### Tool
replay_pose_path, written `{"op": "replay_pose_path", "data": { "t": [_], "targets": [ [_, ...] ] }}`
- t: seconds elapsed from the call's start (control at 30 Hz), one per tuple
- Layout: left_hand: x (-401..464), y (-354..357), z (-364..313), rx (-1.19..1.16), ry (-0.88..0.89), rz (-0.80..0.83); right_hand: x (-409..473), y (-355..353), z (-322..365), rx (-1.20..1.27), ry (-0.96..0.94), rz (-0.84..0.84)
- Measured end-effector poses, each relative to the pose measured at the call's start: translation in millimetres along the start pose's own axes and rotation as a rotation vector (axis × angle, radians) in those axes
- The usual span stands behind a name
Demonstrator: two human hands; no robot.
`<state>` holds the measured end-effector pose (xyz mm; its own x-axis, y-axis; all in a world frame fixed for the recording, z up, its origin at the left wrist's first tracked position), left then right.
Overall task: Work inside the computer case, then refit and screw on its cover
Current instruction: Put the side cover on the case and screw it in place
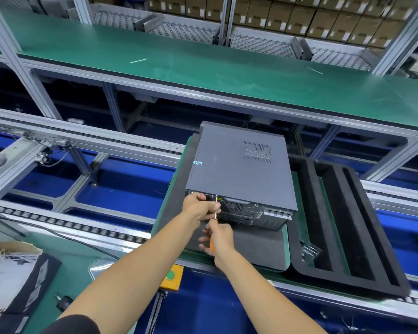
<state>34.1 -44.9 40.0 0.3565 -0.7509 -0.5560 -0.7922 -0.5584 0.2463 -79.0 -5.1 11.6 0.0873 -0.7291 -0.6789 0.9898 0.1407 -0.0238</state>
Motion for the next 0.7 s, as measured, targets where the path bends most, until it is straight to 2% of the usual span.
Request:
{"op": "replay_pose_path", "data": {
  "t": [0.13, 0.3, 0.47, 0.6, 0.7],
  "targets": [
    [4, -2, 6, 0.005, 0.034, -0.057, 1, -9, -3, 0.017, 0.025, -0.055],
    [1, -2, 7, 0.075, 0.097, -0.106, -3, -1, -3, 0.164, 0.099, 0.041],
    [-1, -3, 4, 0.120, 0.088, -0.102, -1, 3, -8, 0.288, 0.134, 0.105],
    [-2, 0, 6, 0.104, 0.047, 0.026, 4, 0, -7, 0.313, 0.099, 0.107],
    [-4, 4, 13, 0.032, -0.040, 0.155, 3, -2, -7, 0.224, 0.063, 0.054]
  ]
}}
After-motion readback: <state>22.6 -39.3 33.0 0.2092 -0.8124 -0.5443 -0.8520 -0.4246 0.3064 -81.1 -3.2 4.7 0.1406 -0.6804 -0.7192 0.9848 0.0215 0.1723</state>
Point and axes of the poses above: each hand's wrist, its own x-axis towards the middle knuckle, its own y-axis out of the palm, z = x × y, the point moved 5 cm from there along x, towards the middle knuckle, and after that the axes turned 8 degrees about -x, right-handed, at the moved point
